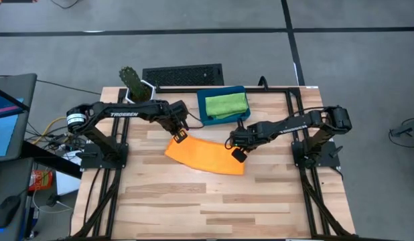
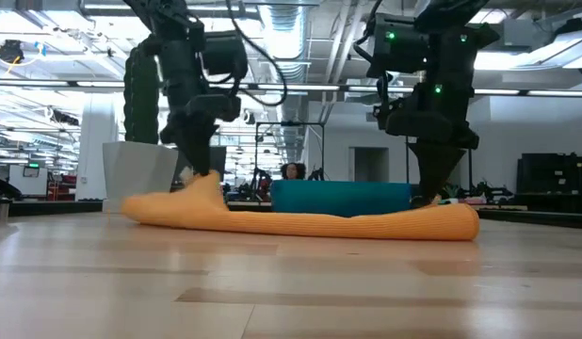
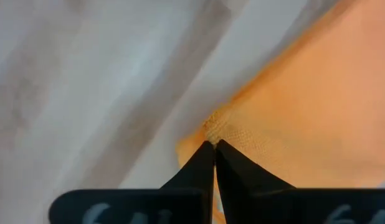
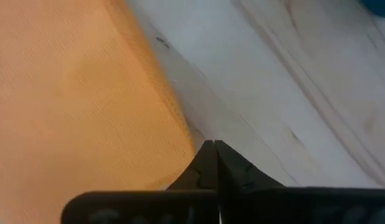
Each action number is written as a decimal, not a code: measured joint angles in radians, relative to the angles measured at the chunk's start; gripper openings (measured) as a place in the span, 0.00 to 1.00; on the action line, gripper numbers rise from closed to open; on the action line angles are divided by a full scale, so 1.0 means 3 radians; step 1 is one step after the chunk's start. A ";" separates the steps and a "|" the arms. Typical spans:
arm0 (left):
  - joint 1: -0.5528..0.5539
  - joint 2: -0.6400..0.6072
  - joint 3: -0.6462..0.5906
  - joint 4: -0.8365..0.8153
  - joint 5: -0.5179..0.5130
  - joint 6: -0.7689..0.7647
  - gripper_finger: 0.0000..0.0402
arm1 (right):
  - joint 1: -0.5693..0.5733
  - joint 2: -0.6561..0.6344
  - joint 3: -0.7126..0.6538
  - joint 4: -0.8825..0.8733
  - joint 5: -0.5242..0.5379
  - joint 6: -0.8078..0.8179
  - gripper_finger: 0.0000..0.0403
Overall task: Fold microfiber towels
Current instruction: Fold the orange microfiber cloth
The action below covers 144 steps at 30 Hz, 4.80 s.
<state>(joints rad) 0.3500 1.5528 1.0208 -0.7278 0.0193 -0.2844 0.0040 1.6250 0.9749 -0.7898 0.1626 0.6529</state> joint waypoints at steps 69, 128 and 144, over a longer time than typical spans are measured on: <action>0.0000 0.0003 -0.0249 0.0051 -0.0115 -0.0094 0.01 | 0.0139 0.0218 0.0027 -0.0137 -0.0047 -0.0101 0.02; -0.1279 -0.0302 -0.0813 0.0487 -0.0540 -0.1326 0.01 | 0.0481 0.0801 0.0223 0.0430 0.0281 0.0624 0.04; -0.1259 -0.0302 -0.1634 0.1742 -0.0649 -0.1836 0.00 | 0.0459 0.0533 0.0181 -0.0156 0.0548 0.0753 0.06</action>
<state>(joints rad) -0.0277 1.4623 0.5307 -0.2053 -0.1753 -0.8351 0.1417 1.7850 1.0293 -0.8365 0.3270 0.8789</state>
